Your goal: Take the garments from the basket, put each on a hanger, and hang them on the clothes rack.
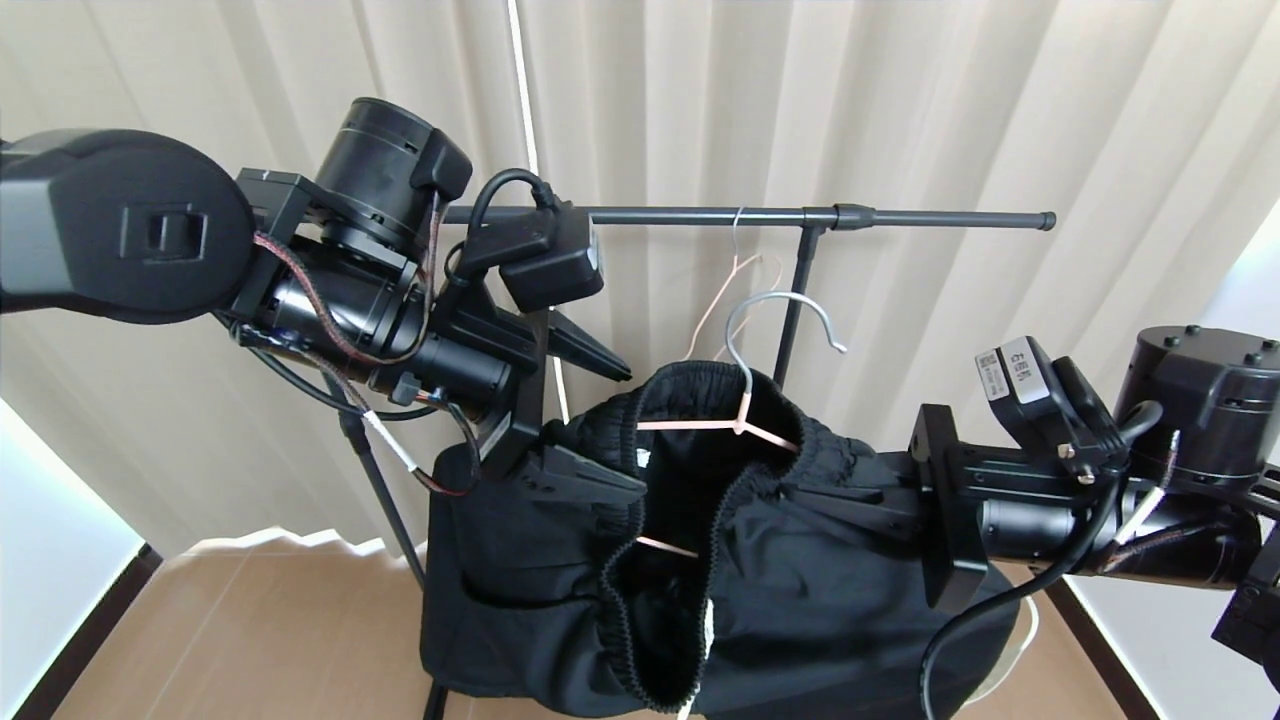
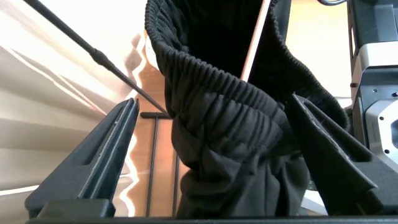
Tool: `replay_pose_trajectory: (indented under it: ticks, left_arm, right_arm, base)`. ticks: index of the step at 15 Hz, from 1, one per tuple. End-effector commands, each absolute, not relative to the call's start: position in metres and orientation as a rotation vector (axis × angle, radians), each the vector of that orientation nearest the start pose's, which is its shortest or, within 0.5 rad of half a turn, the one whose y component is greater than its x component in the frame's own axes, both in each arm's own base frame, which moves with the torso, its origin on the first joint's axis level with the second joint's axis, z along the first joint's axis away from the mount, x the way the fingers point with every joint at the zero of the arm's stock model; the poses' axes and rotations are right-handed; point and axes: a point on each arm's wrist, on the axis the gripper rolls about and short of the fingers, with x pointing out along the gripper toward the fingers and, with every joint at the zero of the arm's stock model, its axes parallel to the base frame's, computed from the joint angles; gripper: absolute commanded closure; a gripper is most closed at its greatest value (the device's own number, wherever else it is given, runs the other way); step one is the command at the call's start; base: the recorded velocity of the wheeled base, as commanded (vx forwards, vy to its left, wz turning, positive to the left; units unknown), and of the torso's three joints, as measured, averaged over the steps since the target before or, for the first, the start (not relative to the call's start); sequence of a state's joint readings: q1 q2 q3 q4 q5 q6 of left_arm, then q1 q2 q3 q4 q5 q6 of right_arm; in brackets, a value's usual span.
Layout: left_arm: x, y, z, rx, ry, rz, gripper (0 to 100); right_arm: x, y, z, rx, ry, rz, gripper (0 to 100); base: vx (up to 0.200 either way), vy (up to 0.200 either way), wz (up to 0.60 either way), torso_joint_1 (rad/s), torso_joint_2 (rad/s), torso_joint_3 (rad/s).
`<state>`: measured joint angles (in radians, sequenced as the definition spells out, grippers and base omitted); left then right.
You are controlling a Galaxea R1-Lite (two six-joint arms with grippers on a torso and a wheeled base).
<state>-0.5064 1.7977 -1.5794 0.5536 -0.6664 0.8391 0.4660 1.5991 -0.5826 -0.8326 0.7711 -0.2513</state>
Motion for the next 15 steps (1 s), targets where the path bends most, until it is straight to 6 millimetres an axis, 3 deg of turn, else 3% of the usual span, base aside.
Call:
replay_pose_trajectory:
  ticks: [1, 15]
  left_arm:
    - [0.279, -0.172, 0.253, 0.630, 0.322, -1.384, 0]
    - [0.277, -0.180, 0.231, 0.604, 0.372, -1.412, 0]
  right_arm:
    - [0.221, 0.129, 0.178, -0.191, 0.020, 1.249, 100]
    - [0.212, 0.130, 0.185, -0.196, -0.011, 1.268, 100]
  base:
    - [0.000, 0.000, 0.00, 0.000, 0.00, 0.000]
    - [0.000, 0.000, 0.00, 0.000, 0.00, 0.000]
